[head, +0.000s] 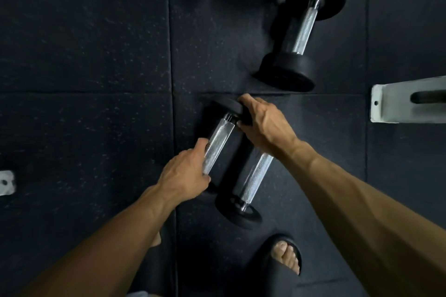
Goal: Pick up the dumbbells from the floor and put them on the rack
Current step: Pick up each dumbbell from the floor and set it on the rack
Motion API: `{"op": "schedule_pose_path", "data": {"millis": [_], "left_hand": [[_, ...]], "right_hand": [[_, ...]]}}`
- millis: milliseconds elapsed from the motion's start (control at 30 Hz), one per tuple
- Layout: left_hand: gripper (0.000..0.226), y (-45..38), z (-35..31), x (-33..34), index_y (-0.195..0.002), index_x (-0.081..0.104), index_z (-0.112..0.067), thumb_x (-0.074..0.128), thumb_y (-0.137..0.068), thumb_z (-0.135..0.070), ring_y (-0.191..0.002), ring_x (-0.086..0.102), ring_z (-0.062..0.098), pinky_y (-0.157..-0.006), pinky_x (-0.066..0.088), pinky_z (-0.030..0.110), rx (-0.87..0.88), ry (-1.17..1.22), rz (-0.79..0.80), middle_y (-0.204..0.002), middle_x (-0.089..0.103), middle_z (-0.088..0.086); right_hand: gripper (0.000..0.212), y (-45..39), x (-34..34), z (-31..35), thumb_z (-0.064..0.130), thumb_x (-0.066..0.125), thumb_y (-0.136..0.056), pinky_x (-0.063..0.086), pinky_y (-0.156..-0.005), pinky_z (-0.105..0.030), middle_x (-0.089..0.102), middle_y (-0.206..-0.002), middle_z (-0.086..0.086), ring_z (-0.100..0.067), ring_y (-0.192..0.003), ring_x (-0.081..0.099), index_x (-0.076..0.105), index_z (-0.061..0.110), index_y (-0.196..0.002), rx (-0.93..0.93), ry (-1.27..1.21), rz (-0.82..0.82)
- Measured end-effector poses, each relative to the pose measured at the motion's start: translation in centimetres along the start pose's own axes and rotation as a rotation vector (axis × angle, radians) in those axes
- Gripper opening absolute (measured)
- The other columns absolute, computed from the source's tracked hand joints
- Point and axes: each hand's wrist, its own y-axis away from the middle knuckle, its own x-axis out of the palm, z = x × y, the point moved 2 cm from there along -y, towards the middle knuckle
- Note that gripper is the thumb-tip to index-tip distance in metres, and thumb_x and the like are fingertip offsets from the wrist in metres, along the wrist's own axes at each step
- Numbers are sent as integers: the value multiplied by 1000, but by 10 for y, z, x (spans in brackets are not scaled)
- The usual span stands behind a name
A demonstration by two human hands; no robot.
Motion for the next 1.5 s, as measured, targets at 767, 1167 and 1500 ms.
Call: {"op": "schedule_pose_path", "data": {"millis": [767, 1167, 1500], "left_hand": [[71, 190, -61, -180, -132, 39, -32, 75, -74, -14, -84, 65, 20, -78, 54, 36, 34, 213, -187, -94, 66, -4], [68, 389, -117, -329, -126, 43, -36, 77, -70, -18, -72, 64, 17, -69, 55, 37, 5, 248, -391, -83, 65, -4], [68, 540, -121, -387, -125, 46, -35, 79, -68, -20, -60, 60, 10, -57, 51, 29, -74, 347, -619, -75, 65, -3]], "right_hand": [[18, 86, -209, 157, 23, 63, -85, 43, -70, -37, 53, -75, 5, -24, -75, 53, 53, 14, -97, -192, 27, -169], [20, 167, -392, 312, 30, 62, -84, 48, -79, -42, 59, -86, 9, -24, -87, 60, 55, 24, -102, -469, 60, -228], [22, 231, -475, 455, 30, 60, -84, 49, -80, -44, 63, -91, 5, -24, -87, 60, 55, 22, -104, -765, 158, -196]]}}
